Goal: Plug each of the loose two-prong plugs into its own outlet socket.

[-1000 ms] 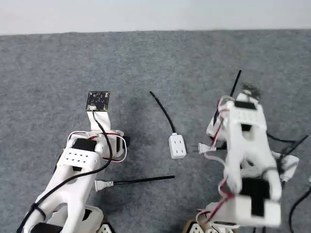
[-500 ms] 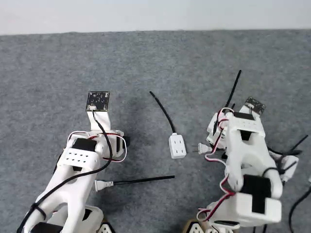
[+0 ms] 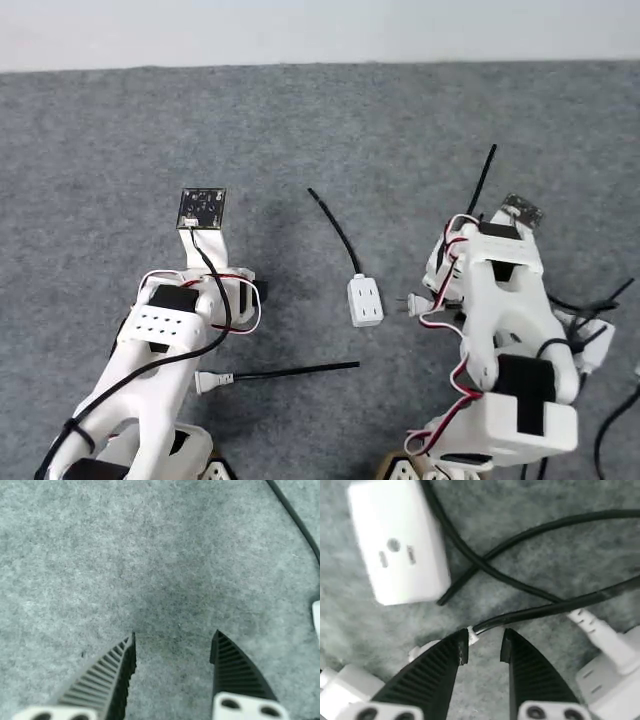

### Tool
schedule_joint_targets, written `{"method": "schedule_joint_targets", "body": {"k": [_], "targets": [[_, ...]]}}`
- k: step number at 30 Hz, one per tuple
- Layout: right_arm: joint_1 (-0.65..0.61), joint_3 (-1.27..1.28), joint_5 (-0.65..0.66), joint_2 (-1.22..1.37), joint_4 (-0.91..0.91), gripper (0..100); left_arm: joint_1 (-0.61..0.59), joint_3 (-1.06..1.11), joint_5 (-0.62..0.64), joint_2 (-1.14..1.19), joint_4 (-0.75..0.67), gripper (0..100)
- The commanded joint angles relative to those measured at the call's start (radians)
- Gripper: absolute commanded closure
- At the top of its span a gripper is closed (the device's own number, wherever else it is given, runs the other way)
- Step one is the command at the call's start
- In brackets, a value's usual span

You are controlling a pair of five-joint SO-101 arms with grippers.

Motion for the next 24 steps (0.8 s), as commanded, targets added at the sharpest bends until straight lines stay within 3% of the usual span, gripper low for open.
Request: {"method": "schedule_joint_targets", "body": {"k": [1, 6, 20, 24], "targets": [[-0.015, -0.048, -0.063, -0.048, 0.004, 86.8, 0.000, -0.012, -0.008, -0.031, -0.028, 77], [-0.022, -0.063, -0.075, 0.031, -0.047, 86.8, 0.000, -0.012, -0.034, -0.031, -0.026, 77], [-0.074, -0.157, -0.069, 0.127, 0.038, 87.9, 0.000, -0.012, -0.054, -0.031, -0.025, 77], [-0.073, -0.157, -0.069, 0.134, 0.041, 99.8, 0.000, -0.012, -0.054, -0.031, -0.025, 77]]}}
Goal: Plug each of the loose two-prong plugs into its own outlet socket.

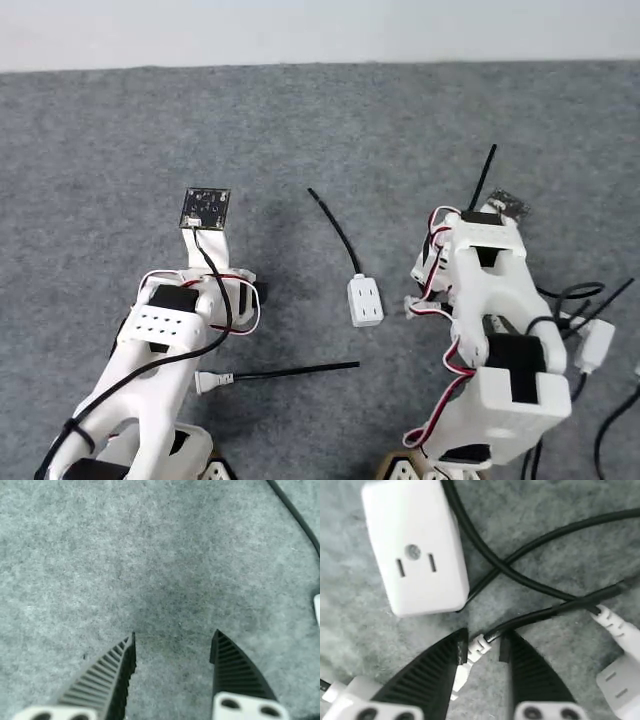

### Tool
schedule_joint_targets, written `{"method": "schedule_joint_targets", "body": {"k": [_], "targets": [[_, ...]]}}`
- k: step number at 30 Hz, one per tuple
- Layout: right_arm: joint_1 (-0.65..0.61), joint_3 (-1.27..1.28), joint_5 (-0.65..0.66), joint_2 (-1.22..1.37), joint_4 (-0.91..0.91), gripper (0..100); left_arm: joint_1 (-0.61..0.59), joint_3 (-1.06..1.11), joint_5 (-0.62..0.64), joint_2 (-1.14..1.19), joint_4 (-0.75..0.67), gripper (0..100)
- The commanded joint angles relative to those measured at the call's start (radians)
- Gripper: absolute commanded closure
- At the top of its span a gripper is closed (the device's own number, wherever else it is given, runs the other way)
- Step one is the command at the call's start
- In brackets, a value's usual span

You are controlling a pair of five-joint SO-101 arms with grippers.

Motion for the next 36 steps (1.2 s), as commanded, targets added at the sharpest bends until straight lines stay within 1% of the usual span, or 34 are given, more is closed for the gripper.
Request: {"method": "schedule_joint_targets", "body": {"k": [1, 3, 5, 9, 13, 19, 24, 27, 29, 32, 36], "targets": [[-0.022, -0.048, -0.005, 0.002, 0.015, 98.5, 0.000, -0.012, -0.011, -0.031, -0.025, 77], [-0.021, -0.048, 0.000, 0.001, 0.016, 99.2, 0.000, -0.012, -0.011, -0.031, -0.025, 77], [-0.019, -0.051, 0.038, -0.007, 0.033, 99.0, 0.000, -0.012, -0.011, -0.031, -0.025, 77], [-0.024, -0.103, 0.098, -0.010, 0.119, 99.1, 0.000, -0.012, -0.011, -0.031, -0.025, 77], [-0.039, -0.198, 0.189, -0.010, 0.214, 99.1, 0.000, -0.010, -0.011, -0.031, -0.026, 77], [-0.105, -0.399, 0.338, -0.010, 0.410, 99.1, 0.000, -0.008, -0.011, -0.031, -0.029, 77], [-0.134, -0.637, 0.433, -0.022, 0.595, 99.1, 0.000, -0.008, -0.011, -0.031, -0.029, 77], [-0.166, -0.783, 0.543, -0.064, 0.680, 99.1, 0.000, -0.010, -0.011, -0.031, -0.029, 77], [-0.183, -0.839, 0.621, -0.097, 0.704, 99.1, 0.000, -0.010, -0.011, -0.031, -0.029, 77], [-0.182, -0.835, 0.749, -0.139, 0.699, 99.1, 0.000, -0.010, -0.011, -0.031, -0.029, 77], [-0.182, -0.681, 0.850, -0.104, 0.691, 99.1, 0.000, -0.010, -0.011, -0.031, -0.029, 77]]}}
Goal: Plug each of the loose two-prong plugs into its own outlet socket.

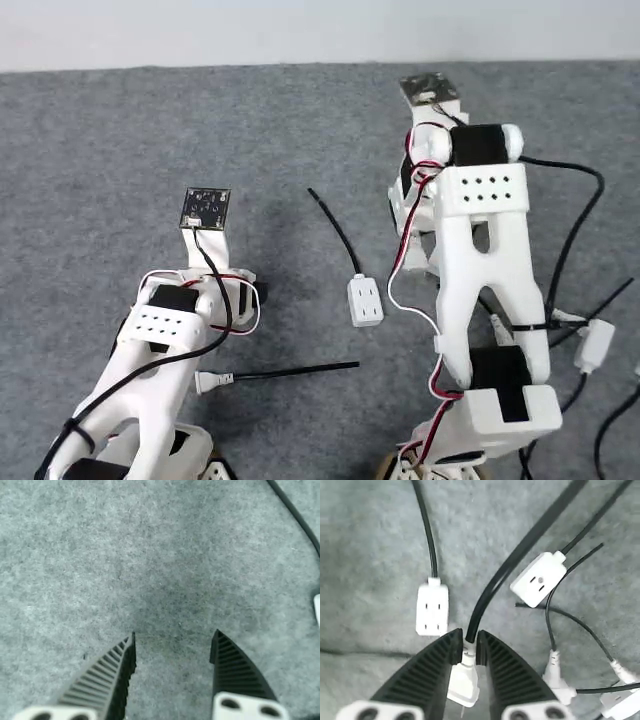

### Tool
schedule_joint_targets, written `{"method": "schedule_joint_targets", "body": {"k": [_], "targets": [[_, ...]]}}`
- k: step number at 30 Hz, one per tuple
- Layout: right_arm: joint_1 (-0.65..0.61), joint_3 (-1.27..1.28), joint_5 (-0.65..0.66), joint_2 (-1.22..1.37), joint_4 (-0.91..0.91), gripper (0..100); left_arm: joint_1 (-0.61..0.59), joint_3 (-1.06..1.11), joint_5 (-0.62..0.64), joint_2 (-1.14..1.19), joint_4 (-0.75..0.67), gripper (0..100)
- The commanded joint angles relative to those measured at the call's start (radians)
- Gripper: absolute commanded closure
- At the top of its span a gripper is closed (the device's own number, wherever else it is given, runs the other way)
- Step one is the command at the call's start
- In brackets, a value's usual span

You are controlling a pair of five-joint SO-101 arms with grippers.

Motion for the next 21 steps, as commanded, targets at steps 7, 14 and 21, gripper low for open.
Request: {"method": "schedule_joint_targets", "body": {"k": [7, 14, 21], "targets": [[0.044, 0.427, 0.114, 0.119, -0.374, 99.1, 0.000, -0.010, -0.011, -0.031, -0.029, 77], [0.068, 0.482, 0.215, 0.251, -0.576, 96.1, 0.000, -0.008, -0.012, -0.031, -0.029, 77], [0.068, 0.356, 0.213, 0.240, -0.487, 89.0, 0.000, -0.008, -0.012, -0.031, -0.031, 77]]}}
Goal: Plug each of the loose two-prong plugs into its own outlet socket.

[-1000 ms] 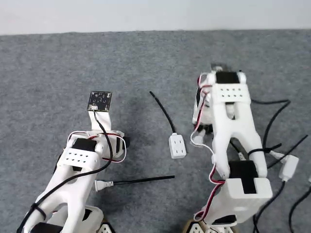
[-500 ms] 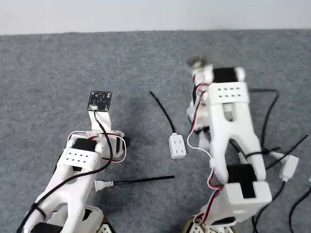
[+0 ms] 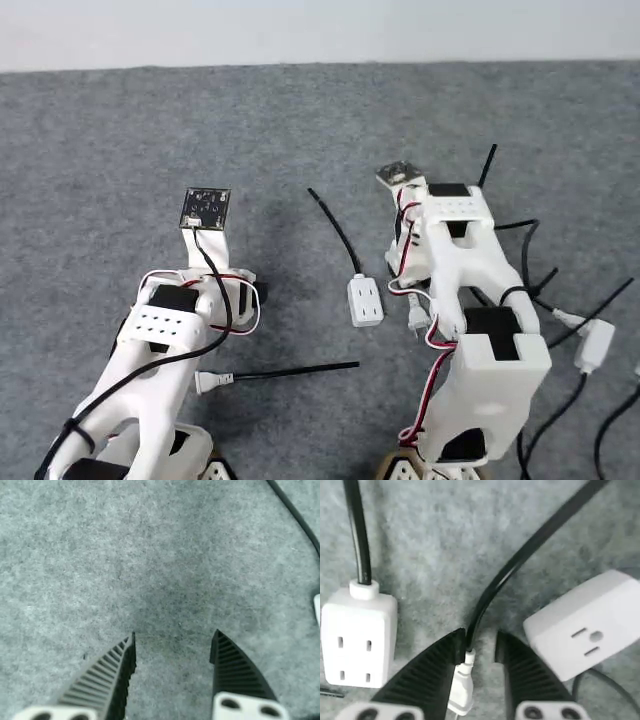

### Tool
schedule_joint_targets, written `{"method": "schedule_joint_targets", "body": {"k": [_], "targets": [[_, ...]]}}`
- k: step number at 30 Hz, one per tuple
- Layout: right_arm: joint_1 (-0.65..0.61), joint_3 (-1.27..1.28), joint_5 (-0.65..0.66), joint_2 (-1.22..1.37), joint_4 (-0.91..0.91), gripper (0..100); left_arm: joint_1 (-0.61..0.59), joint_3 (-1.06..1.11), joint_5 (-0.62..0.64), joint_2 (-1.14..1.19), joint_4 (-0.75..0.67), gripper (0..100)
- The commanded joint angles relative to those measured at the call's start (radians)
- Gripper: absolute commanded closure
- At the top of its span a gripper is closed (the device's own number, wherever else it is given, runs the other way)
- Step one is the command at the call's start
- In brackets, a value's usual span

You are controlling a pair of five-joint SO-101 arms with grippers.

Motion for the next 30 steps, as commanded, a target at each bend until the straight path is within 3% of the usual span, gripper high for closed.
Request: {"method": "schedule_joint_targets", "body": {"k": [1, 6, 10, 19, 30], "targets": [[0.010, -0.106, 0.011, -0.031, 0.065, 90.2, 0.000, -0.008, -0.012, -0.031, -0.031, 77], [0.010, -0.160, 0.009, -0.104, 0.186, 98.4, 0.000, -0.008, -0.012, -0.031, -0.031, 77], [0.007, -0.094, 0.000, -0.174, 0.252, 99.1, 0.000, -0.010, -0.012, -0.031, -0.031, 77], [0.004, 0.198, -0.026, -0.271, 0.085, 99.1, 0.000, -0.010, -0.012, -0.031, -0.031, 77], [0.019, 0.222, -0.025, -0.265, 0.056, 99.1, 0.000, -0.010, -0.012, -0.031, -0.031, 77]]}}
